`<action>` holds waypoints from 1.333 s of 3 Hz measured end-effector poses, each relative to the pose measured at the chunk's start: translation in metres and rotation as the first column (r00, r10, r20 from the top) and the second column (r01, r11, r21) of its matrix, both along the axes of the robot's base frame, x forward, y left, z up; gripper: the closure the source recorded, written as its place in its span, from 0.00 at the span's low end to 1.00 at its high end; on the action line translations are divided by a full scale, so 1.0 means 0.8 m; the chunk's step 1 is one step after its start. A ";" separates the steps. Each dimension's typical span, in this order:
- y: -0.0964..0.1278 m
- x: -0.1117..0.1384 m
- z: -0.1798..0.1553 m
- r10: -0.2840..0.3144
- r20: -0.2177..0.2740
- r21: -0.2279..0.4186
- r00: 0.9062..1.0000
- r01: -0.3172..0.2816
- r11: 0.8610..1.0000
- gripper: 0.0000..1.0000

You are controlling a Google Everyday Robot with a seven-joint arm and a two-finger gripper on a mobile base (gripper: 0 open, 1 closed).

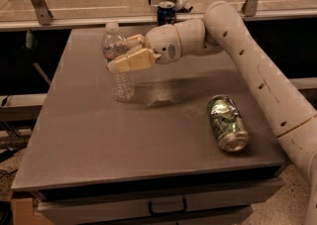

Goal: Place water bottle upright

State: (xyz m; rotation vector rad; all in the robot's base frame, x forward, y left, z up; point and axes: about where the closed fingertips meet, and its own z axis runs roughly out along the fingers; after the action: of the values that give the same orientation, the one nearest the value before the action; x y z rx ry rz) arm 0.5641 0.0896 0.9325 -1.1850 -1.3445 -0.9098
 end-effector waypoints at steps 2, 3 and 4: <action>-0.036 -0.010 0.020 -0.069 0.018 -0.025 0.997 0.069 0.997 0.00; -0.084 -0.030 0.066 -0.190 0.063 -0.043 0.980 0.193 0.980 0.00; -0.148 -0.061 0.126 -0.363 0.145 -0.035 0.920 0.372 0.928 0.00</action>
Offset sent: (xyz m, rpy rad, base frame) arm -0.0117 -0.0684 0.0406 -0.0508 -0.0729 -0.1609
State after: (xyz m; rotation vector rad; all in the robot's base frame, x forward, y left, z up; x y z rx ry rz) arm 0.5151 -0.0286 1.0336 -1.4772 -1.2858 -1.2432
